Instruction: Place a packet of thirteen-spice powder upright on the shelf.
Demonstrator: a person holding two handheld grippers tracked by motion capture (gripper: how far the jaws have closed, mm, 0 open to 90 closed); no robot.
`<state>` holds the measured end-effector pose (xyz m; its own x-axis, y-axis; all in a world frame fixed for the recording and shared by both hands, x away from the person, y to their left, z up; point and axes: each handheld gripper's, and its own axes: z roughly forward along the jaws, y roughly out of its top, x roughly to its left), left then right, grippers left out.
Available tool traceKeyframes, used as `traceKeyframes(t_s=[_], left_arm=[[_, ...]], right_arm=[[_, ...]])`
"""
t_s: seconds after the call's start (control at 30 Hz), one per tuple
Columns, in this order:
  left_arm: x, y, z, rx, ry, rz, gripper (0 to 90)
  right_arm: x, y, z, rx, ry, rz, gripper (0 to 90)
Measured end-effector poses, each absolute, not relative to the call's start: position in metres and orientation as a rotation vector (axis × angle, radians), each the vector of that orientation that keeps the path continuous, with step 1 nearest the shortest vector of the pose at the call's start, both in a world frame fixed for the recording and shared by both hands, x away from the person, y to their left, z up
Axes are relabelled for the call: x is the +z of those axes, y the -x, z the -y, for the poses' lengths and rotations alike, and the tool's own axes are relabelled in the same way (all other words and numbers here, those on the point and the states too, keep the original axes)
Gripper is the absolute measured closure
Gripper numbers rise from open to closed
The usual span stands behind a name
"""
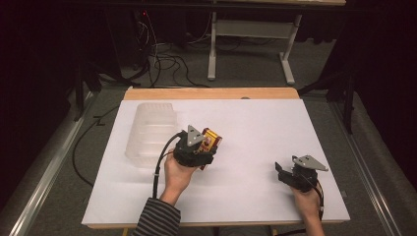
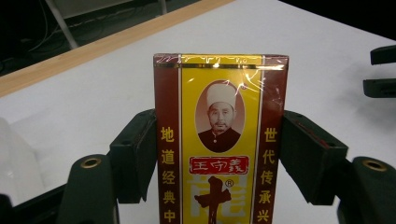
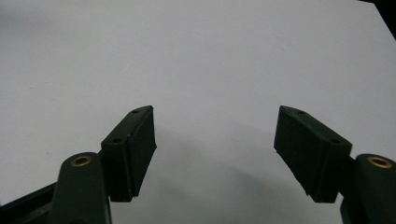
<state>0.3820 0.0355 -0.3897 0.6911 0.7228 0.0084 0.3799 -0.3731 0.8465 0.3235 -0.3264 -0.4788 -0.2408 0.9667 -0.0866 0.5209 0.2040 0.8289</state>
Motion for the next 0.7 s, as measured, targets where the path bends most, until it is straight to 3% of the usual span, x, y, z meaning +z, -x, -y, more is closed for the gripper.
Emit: traceKeyframes(t_s=[0.7], left_arm=[[-0.374,-0.383,-0.09,0.603,-1.868,-0.972,32.9]], right_arm=[[-0.479,-0.323,0.326,0.915,-1.386,-1.856,29.6]])
